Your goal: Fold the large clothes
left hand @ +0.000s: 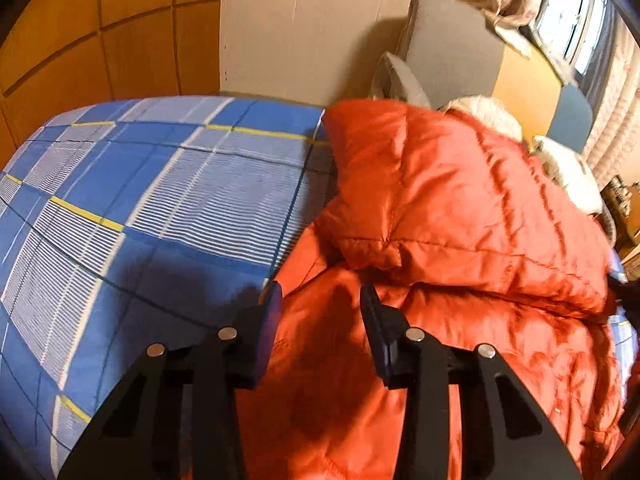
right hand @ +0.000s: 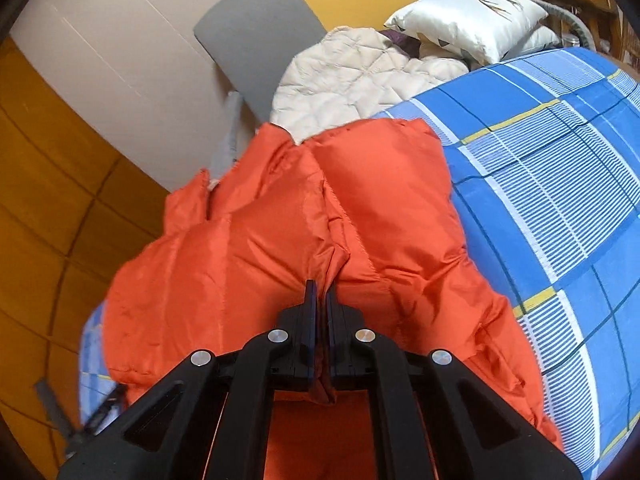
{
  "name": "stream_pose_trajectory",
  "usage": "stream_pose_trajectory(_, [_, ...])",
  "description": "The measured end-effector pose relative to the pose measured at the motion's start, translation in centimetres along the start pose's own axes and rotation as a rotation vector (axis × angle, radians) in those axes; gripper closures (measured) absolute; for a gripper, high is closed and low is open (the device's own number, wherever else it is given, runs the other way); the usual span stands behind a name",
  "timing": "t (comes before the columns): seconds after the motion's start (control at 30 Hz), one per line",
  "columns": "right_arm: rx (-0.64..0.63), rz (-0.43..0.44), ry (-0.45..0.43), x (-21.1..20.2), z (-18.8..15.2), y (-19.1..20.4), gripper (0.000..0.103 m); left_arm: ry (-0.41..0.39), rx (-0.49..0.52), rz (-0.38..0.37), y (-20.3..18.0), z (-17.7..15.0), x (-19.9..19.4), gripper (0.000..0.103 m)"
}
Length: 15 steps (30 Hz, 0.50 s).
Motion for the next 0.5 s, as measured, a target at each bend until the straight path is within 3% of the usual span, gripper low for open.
stream_pose_trajectory(0.23, [-0.004,-0.060,-0.016,-0.2,0.0,-0.9,0.099,-0.101,-0.002,-0.025,1.1,1.9,-3.8,0.058])
stream_pose_trajectory(0.37, [-0.032,-0.067,-0.022,-1.0,0.0,-0.6,0.099,-0.119,0.019,-0.046,0.6,3.3,-4.0,0.055])
stream_pose_trajectory(0.4, [-0.031,-0.067,-0.027,-1.4,0.0,-0.5,0.095,-0.124,0.022,-0.055,0.4,3.7,-4.0,0.054])
stream_pose_trajectory(0.47, [-0.036,-0.093,-0.061,-2.5,0.5,-0.5,0.070,-0.139,0.035,-0.062,-0.2,4.5,-4.1,0.053])
stream_pose_trajectory(0.5, [-0.047,-0.102,-0.085,-3.2,0.6,-0.4,0.064,-0.144,0.038,-0.070,-0.7,5.0,-4.1,0.053])
Point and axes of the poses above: each gripper's, at about its wrist camera, not at the fingertips, and x roughly the way its jaws point, y to its left, z to its top, the point moved 7 cm from there along x, roughly the way its jaws point, and after that the axes turned 12 degrees about x, right-handed, at the moved point
